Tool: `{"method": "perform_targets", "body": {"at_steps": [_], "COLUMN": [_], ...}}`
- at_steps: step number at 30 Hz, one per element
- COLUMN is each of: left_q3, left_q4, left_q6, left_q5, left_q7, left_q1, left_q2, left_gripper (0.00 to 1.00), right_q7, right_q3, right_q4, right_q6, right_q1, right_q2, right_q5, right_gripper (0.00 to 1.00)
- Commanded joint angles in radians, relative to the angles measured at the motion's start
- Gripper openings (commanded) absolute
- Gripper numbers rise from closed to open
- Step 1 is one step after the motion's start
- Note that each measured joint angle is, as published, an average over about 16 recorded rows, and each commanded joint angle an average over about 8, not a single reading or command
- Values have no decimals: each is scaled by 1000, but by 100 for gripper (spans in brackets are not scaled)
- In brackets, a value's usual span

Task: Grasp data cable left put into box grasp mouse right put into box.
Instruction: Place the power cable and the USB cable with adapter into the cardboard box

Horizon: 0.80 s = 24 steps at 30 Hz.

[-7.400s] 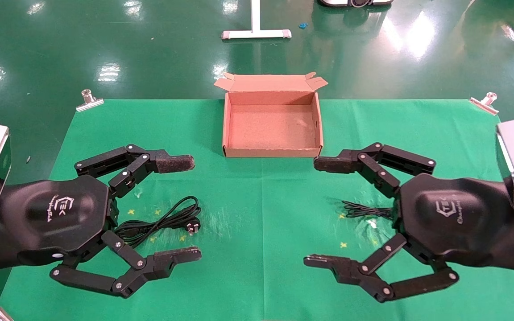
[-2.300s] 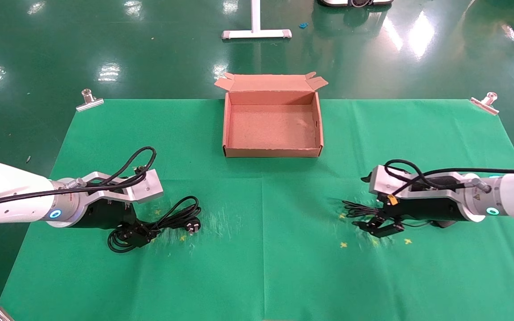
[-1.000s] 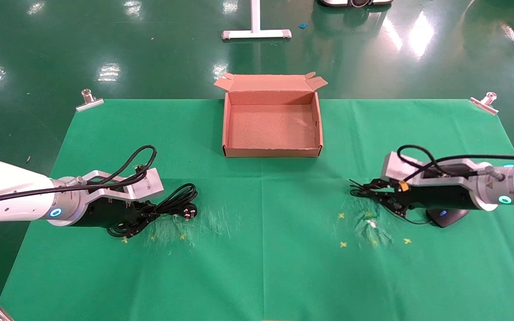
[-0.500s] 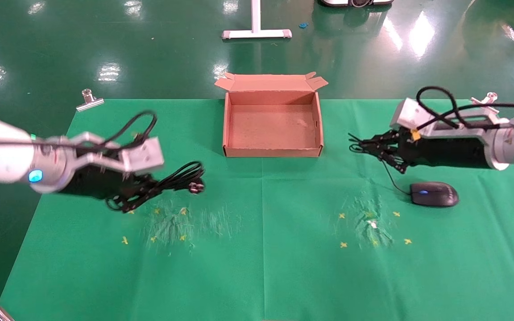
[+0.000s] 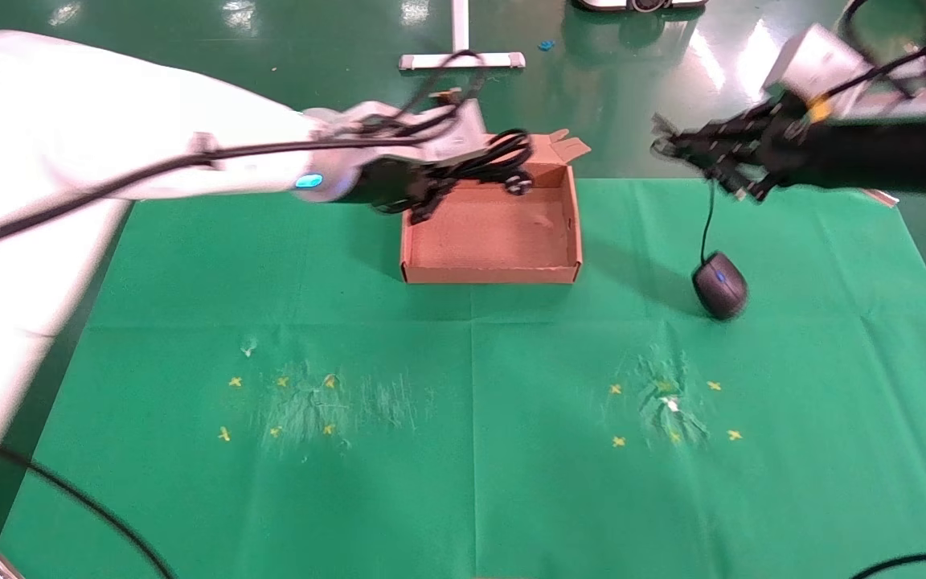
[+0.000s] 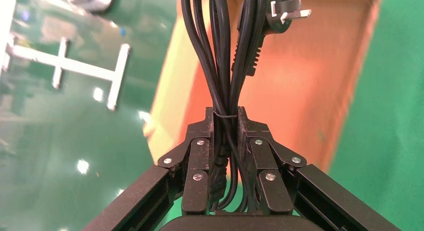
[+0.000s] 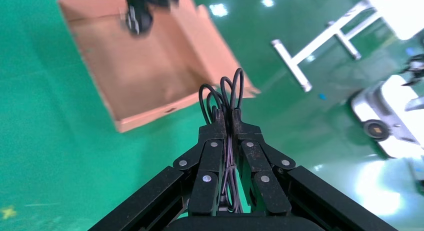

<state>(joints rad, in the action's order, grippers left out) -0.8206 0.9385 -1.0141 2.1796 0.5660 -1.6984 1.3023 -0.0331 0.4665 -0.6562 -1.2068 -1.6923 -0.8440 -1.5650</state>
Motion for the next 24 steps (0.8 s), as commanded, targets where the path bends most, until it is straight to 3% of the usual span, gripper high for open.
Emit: {"method": "perform_targets", "body": {"at_steps": [1,5,13,24], "left_q3": [-12,-105,-279,-423], "left_q4": [-83,-112,-145,-190], "left_q6": [82,173,278,350], "left_q5": [12,-65,-198,-315], "left_q7": [-35,-64,-73,-64], "left_q1": [-5,0,-26,-78], "left_q2": [60,71,70,67], "left_gripper": [0,2,100,100], "right_q7": [6,13,13,9], "right_q3": [-7,-17,-32,-50], "right_q4": [-7,-17,-10,13], "right_q6": [-5,-16,-16,-24], "right_q1": [-17,-44,-79,-102], "right_q2": [12,34,39,21], "right_q5": [6,14,28,61], "right_gripper": [0,0,0,0]}}
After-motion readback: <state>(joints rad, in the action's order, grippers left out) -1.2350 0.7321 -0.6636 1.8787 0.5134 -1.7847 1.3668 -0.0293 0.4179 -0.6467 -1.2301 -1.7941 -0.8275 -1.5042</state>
